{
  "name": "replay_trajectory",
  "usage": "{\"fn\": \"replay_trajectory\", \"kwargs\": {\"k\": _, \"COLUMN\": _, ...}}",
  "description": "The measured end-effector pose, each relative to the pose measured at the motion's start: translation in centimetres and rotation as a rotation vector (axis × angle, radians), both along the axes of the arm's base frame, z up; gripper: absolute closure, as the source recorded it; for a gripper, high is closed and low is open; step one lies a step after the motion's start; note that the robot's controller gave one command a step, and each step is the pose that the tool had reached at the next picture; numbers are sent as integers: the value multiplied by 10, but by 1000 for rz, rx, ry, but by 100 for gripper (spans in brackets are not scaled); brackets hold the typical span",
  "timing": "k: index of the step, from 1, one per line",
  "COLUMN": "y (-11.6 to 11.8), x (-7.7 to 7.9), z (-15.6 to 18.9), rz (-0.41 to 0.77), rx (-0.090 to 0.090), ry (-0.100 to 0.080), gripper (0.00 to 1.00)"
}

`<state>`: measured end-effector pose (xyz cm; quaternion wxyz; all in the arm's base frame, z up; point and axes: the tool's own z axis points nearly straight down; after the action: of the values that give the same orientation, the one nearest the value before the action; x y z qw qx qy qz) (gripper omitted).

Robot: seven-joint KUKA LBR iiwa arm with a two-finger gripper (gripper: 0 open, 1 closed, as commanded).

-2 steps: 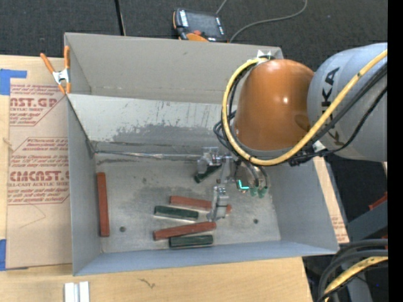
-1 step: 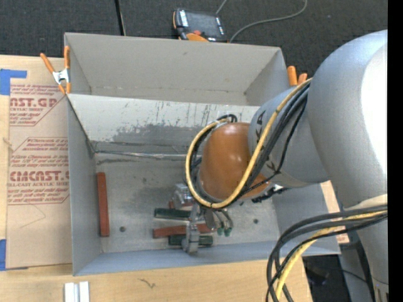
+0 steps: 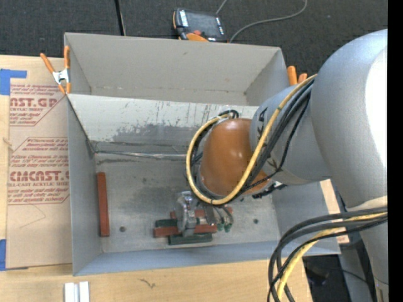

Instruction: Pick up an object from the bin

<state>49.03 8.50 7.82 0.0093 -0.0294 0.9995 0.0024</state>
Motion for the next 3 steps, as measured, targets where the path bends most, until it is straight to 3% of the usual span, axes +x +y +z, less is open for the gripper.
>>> {"fn": "replay_trajectory", "kwargs": {"k": 1, "y": -1, "x": -5, "z": -4, "rz": 1, "rx": -3, "ry": 16, "gripper": 0}}
{"fn": "replay_trajectory", "kwargs": {"k": 2, "y": 0, "x": -1, "z": 0, "rz": 0, "rx": -1, "ry": 7, "gripper": 100}}
{"fn": "replay_trajectory", "kwargs": {"k": 3, "y": -1, "x": -5, "z": -4, "rz": 1, "rx": -3, "ry": 17, "gripper": 0}}
